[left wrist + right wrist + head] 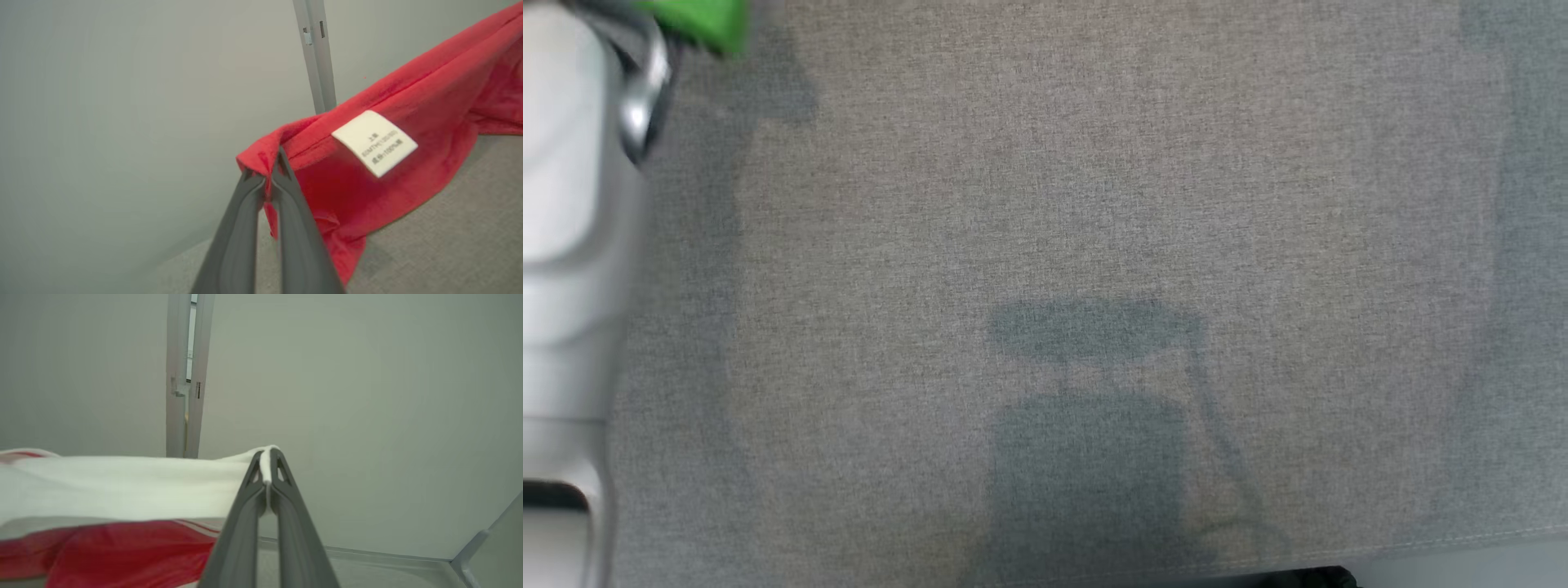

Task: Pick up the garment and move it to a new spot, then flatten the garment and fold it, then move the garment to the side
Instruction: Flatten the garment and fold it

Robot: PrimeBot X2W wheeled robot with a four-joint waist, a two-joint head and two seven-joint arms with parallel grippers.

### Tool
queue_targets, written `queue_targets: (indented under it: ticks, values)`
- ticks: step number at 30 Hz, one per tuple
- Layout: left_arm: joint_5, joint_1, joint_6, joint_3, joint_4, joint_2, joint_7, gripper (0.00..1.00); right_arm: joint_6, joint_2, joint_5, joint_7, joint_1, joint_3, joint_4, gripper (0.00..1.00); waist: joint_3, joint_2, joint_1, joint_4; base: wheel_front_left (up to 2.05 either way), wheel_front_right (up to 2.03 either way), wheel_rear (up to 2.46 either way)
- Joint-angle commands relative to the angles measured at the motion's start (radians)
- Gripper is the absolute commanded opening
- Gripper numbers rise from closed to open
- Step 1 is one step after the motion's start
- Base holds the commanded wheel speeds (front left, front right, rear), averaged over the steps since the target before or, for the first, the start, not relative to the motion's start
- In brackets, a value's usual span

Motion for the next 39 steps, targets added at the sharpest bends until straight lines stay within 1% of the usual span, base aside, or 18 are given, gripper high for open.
queue_targets:
  ticks: [1,2,3,4,8,10,12,13,16,21,23,25,27,28,34,39]
  values:
    - [-0.009,0.06,-0.003,0.013,-0.021,-0.008,0.001,0.0,-0.002,-0.013,0.066,-0.002,0.063,0.033,-0.02,0.0,-0.022,0.0,-0.0001,-0.007,0.0,0.0,0.0]
    - [-0.019,0.139,-0.003,0.036,-0.047,-0.033,0.001,0.0,-0.002,-0.043,0.144,-0.002,0.141,0.056,-0.041,0.0,-0.044,0.0,-0.0001,-0.004,0.0,0.0,0.0]
    - [-0.023,0.183,-0.003,0.044,-0.054,-0.048,0.001,0.0,-0.002,-0.053,0.173,-0.002,0.184,0.062,-0.052,0.0,-0.057,0.0,-0.0001,-0.002,0.0,0.0,0.0]
    - [-0.028,0.259,-0.004,0.07,-0.075,-0.066,0.001,0.0,-0.002,-0.061,0.226,-0.002,0.272,0.084,-0.072,0.0,-0.085,0.0,-0.0001,-0.004,0.0,0.0,0.0]
    - [-0.039,0.408,-0.004,0.128,-0.101,-0.101,0.001,0.0,-0.002,-0.069,0.31,-0.002,0.442,0.096,-0.115,0.0,-0.161,0.0,-0.0001,-0.009,0.0,0.0,0.0]
    - [-0.023,0.491,-0.006,0.117,-0.107,-0.103,0.001,0.0,-0.002,-0.061,0.344,-0.002,0.535,0.113,-0.13,0.0,-0.201,0.0,-0.0001,-0.012,0.0,0.0,0.0]
    - [-0.033,0.56,-0.006,0.135,-0.117,-0.103,0.001,0.0,-0.002,-0.059,0.376,-0.002,0.617,0.12,-0.139,0.0,-0.244,0.0,-0.0001,-0.014,0.0,0.0,0.0]
    - [-0.033,0.56,-0.006,0.135,-0.117,-0.103,0.001,0.0,-0.002,-0.059,0.376,-0.002,0.617,0.12,-0.139,0.0,-0.244,0.0,-0.0001,-0.014,0.0,0.0,0.0]
    - [-0.051,0.661,-0.005,0.134,-0.122,-0.103,0.001,0.0,-0.002,-0.057,0.411,-0.002,0.732,0.125,-0.144,0.0,-0.309,0.0,-0.0001,-0.015,0.0,0.0,0.0]
    - [-0.081,0.823,-0.005,0.144,-0.117,-0.113,0.001,0.0,-0.002,-0.033,0.452,-0.002,0.878,0.136,-0.139,0.0,-0.41,0.0,-0.0001,-0.031,0.0,0.0,0.0]
    - [-0.1,0.885,-0.005,0.181,-0.117,-0.123,0.001,0.0,-0.002,-0.014,0.464,-0.002,0.926,0.139,-0.129,0.0,-0.452,0.0,-0.0001,-0.04,0.0,0.0,0.0]
    - [-0.1,0.956,-0.005,0.181,-0.11,-0.138,0.001,0.0,-0.002,0.004,0.479,-0.002,0.974,0.151,-0.116,0.0,-0.489,0.0,-0.0001,-0.046,0.0,0.0,0.0]
    - [-0.112,1.007,-0.005,0.215,-0.112,-0.152,0.001,0.0,-0.002,0.011,0.487,-0.002,1.015,0.16,-0.104,0.0,-0.525,0.0,-0.0001,-0.05,0.0,0.0,0.0]
    - [-0.108,1.037,-0.005,0.213,-0.108,-0.159,0.001,0.0,-0.002,0.016,0.492,-0.002,1.037,0.169,-0.098,0.0,-0.542,0.0,-0.0001,-0.052,0.0,0.0,0.0]
    - [-0.103,1.169,-0.005,0.234,-0.105,-0.189,0.001,0.0,-0.002,0.002,0.51,-0.002,1.156,0.196,-0.076,0.0,-0.621,0.0,-0.0001,-0.056,0.0,0.0,0.0]
    - [-0.1,1.232,-0.005,0.263,-0.109,-0.202,0.001,0.0,-0.003,-0.005,0.524,-0.002,1.226,0.178,-0.088,0.0,-0.656,0.0,-0.0001,-0.062,0.0,0.0,0.0]
